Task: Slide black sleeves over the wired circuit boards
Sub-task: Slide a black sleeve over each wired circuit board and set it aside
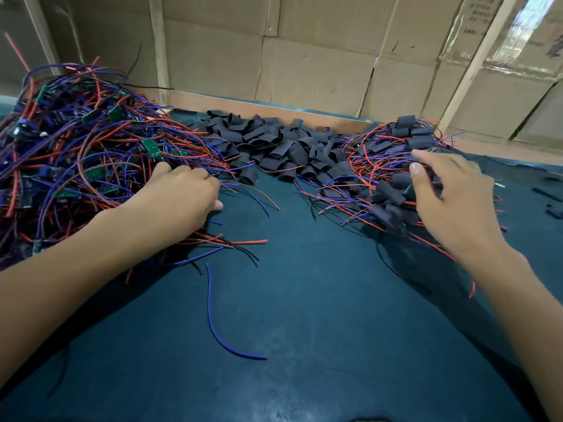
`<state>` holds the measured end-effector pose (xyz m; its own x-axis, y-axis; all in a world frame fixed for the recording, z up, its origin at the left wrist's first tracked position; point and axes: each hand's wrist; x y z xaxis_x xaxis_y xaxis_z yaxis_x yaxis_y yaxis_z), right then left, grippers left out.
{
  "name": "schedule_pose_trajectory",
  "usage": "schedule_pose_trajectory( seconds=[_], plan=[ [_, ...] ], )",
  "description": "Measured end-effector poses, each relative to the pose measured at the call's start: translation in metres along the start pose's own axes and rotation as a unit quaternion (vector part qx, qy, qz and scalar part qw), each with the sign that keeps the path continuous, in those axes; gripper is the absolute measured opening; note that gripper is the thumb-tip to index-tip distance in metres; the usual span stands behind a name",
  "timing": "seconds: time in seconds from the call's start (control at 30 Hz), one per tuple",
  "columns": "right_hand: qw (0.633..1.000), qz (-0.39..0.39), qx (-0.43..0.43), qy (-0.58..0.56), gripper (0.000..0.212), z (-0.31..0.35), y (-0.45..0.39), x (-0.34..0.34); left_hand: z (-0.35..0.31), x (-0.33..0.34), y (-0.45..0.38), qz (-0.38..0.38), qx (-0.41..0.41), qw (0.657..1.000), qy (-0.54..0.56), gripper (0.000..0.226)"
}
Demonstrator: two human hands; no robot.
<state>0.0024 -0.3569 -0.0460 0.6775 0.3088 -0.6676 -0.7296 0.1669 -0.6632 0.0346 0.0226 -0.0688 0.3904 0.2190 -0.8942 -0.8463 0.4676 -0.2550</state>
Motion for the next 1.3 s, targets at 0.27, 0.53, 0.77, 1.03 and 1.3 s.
schedule_pose_trajectory(
  seconds=[0.27, 0.53, 0.77, 1.03, 1.3],
  plan=[
    [0.976, -0.002, -0.178, -0.127, 0.019, 0.069, 0.034, 0.000, 0.014, -0.015, 0.003, -0.160, 0.084, 0.964, 0.194, 0.024],
    [0.968, 0.063, -0.206, -0.131, 0.017, 0.080, 0.050, 0.011, 0.001, -0.002, -0.029, -0.063, 0.082, 0.985, 0.136, 0.054],
    [0.969, 0.067, -0.206, -0.119, 0.014, 0.076, 0.049, 0.014, -0.010, -0.009, -0.063, 0.003, 0.181, 0.983, -0.024, 0.012],
    [0.941, 0.178, -0.007, -0.288, 0.028, 0.076, 0.047, 0.020, -0.055, -0.043, -0.031, -0.254, 0.157, 0.862, 0.409, 0.016],
    [0.771, 0.204, 0.103, -0.594, 0.049, 0.071, 0.040, 0.025, -0.088, -0.063, -0.020, -0.171, 0.136, 0.762, 0.610, 0.045]
  ],
)
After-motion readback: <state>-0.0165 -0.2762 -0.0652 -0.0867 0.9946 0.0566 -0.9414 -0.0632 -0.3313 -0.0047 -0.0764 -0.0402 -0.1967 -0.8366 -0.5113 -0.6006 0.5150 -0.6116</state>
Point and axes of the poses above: each hand's wrist, its own y-axis away from the middle knuckle, its own x-axis out of the palm, z = x × y, and after that the axes turned 7 degrees about x, right-handed
